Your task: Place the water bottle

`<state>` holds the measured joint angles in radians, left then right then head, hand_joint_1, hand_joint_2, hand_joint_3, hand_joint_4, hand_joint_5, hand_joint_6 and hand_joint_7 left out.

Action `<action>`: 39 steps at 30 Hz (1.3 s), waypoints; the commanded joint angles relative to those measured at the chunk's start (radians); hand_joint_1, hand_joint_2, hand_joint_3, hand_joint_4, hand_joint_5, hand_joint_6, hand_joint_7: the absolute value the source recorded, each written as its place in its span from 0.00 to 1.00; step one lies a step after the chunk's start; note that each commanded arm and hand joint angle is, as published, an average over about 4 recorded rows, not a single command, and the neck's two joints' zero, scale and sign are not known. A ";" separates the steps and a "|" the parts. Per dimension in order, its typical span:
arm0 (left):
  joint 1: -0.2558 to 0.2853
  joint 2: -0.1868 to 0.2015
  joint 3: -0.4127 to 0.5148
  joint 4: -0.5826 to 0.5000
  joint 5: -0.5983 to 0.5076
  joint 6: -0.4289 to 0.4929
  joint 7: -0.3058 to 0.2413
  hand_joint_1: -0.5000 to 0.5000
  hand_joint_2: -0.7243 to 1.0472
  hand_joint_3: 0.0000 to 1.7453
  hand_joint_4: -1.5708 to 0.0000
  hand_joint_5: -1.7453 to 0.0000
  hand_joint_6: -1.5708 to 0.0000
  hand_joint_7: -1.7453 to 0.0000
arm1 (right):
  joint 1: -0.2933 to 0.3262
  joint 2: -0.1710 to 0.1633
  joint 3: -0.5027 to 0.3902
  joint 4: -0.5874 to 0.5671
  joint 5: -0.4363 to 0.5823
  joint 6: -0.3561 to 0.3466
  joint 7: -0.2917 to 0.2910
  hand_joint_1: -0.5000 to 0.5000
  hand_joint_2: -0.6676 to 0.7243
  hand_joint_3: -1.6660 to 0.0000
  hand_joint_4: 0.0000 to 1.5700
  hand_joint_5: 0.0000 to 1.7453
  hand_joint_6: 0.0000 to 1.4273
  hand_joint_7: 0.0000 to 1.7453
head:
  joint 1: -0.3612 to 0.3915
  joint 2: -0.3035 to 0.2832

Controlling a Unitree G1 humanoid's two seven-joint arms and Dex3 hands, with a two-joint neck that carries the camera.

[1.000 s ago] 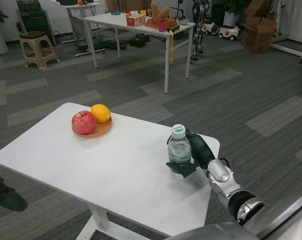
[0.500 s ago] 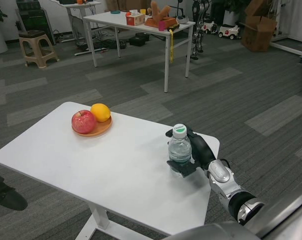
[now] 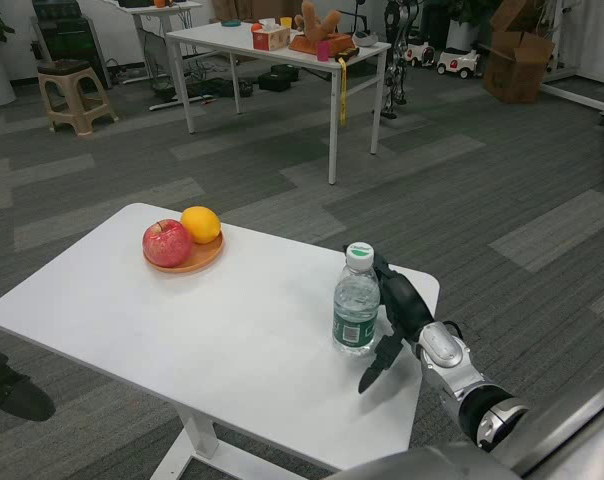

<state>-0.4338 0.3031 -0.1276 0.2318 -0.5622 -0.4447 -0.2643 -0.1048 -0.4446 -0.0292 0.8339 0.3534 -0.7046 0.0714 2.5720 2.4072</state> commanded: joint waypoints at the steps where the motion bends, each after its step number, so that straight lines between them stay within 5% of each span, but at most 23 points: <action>1: -0.005 0.007 0.003 0.006 -0.007 0.003 -0.003 0.02 0.00 0.05 1.00 1.00 1.00 1.00 | 0.017 0.006 -0.005 0.001 0.025 0.009 0.008 0.04 0.97 1.00 0.00 0.00 0.00 0.00 | -0.001 0.000; 8: -0.005 0.007 0.003 0.006 -0.007 0.003 -0.003 0.02 0.00 0.05 1.00 1.00 1.00 1.00 | 0.019 0.005 -0.020 -0.042 0.029 0.015 0.018 0.04 1.00 1.00 0.00 0.00 0.00 0.00 | 0.001 0.000; 18: -0.005 0.007 0.006 0.006 -0.007 0.003 -0.003 0.02 0.00 0.05 1.00 1.00 1.00 1.00 | 0.053 0.001 -0.170 -0.232 0.038 0.016 0.012 0.02 0.95 1.00 0.00 0.00 0.00 0.00 | 0.001 0.025; 39: -0.005 0.005 0.027 0.004 -0.005 0.011 -0.001 0.02 0.01 0.05 1.00 1.00 1.00 1.00 | 0.155 -0.017 -0.347 -0.705 0.059 0.059 -0.011 0.00 0.95 1.00 0.00 0.00 0.00 0.00 | 0.060 0.178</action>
<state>-0.4339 0.3035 -0.1113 0.2347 -0.5623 -0.4377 -0.2643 0.0465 -0.4471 -0.3670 0.1592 0.3973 -0.6545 0.0694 2.6295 2.5794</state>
